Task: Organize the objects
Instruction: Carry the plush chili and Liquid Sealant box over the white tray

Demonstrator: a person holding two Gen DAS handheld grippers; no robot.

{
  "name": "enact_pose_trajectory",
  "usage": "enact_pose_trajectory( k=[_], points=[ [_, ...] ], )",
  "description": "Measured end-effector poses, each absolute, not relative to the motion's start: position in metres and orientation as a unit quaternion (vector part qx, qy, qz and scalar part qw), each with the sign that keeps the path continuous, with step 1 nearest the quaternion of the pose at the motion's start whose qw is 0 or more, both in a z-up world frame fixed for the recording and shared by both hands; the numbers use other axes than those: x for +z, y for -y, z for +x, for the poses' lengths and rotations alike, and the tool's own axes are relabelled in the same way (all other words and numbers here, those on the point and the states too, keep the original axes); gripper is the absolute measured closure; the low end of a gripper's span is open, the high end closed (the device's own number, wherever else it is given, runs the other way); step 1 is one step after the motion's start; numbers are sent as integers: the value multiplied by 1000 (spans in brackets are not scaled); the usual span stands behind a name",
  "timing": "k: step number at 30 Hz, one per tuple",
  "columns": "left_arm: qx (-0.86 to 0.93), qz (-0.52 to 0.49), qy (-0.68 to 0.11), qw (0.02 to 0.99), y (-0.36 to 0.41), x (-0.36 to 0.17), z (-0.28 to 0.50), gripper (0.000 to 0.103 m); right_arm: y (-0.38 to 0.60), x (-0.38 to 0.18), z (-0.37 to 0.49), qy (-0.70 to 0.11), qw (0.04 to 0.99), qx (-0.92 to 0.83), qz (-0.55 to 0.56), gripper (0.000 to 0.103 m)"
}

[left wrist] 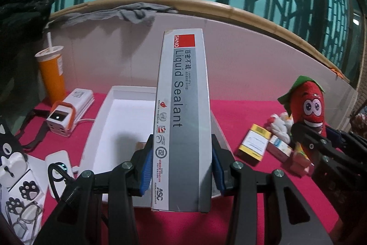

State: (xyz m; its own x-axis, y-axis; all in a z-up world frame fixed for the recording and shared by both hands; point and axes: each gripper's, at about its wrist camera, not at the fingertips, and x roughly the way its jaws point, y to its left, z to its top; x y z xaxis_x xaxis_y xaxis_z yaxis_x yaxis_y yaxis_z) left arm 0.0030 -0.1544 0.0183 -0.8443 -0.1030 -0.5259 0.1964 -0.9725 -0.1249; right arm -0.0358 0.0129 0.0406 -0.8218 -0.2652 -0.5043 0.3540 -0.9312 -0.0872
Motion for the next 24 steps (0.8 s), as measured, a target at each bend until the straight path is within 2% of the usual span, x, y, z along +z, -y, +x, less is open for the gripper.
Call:
enact_pose_trajectory(
  k=[13,24],
  points=[
    [-946,283,-116,110,228,26,-13,60,27,31,-67,-69,232,-923,300,72],
    [-926,347,-92,119,236,-1,-58,60,82,-6,-115,-84,247,-897,356,72]
  ],
)
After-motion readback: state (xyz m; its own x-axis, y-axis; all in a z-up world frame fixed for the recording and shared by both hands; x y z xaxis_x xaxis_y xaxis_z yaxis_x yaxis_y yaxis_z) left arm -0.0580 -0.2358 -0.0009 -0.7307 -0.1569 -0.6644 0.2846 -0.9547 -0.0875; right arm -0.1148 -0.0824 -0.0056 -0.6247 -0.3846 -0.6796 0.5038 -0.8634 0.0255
